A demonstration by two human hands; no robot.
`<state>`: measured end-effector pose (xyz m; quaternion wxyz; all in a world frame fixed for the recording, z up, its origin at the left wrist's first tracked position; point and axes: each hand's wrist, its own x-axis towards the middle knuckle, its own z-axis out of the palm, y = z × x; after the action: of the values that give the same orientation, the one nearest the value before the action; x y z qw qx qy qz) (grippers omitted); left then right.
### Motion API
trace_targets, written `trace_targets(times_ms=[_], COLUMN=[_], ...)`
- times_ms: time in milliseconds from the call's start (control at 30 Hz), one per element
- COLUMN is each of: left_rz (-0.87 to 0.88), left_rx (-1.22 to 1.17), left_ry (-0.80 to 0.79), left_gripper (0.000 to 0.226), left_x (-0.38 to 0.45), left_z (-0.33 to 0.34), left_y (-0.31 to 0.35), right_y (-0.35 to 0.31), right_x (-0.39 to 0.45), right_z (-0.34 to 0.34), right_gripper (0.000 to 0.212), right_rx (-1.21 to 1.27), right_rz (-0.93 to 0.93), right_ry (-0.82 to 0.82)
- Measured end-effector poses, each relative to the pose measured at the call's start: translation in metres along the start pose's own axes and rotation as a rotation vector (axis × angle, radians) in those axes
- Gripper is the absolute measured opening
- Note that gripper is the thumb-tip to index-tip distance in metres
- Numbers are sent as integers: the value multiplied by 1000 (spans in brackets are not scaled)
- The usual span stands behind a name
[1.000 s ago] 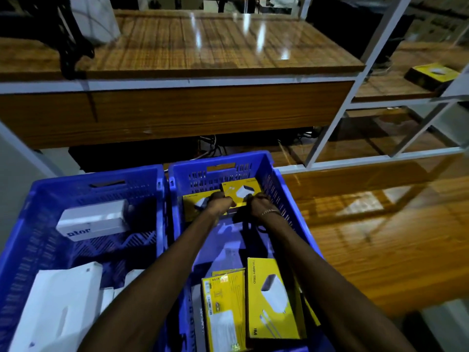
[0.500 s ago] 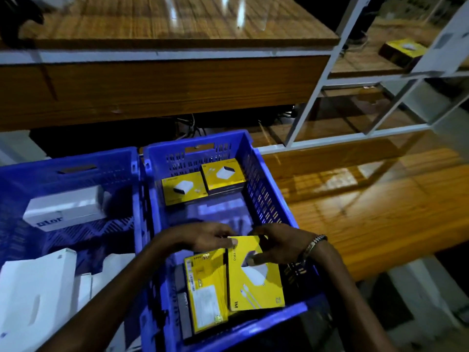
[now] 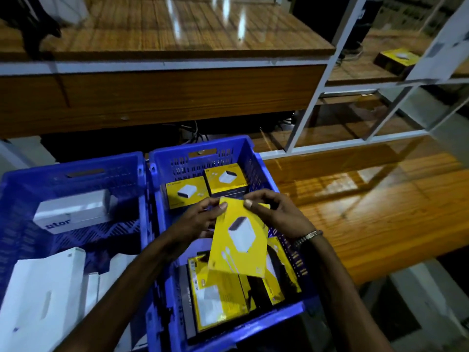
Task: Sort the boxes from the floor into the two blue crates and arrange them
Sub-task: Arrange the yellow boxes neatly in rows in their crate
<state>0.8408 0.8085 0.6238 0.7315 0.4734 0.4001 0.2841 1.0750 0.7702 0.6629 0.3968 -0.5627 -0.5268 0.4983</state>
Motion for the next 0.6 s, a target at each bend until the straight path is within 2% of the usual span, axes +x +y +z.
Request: trace_targets(times_ms=[67,100,167,233,267,367,400,533,600], left_rz=[35,35,25,6,-9,-4,2,-21,-11], left_rx=[-49,-59,-111,-162,-196,-268,-272,-273,-277], left_ry=[78,101,136,183,214,375,415,455,455], left_gripper=[58,55,29,9,11,39,39,31,38], left_x=[0,-1,-2,-4,-4,2,4,12,13], left_z=[-8,-9,-12,-12,-13,-19,-21,-22,-24], left_y=[2,4,3,-3,-6,-16,-17,-19,-20], right_y=[5,8,9,13,14,28,30,33,34], right_x=[8,11,13,11,9,3,1,8,11], right_z=[3,4,9,12,14,21,23,21,19], right_gripper=[18,18,23,24,27,47,50,56,56], right_rx=[163,232,284,305,310,279,262,299,324], right_rz=[-2,0,21,57,112,306,347,392,366], right_ry=[244,336,394,348,294,62,17,-2,-29])
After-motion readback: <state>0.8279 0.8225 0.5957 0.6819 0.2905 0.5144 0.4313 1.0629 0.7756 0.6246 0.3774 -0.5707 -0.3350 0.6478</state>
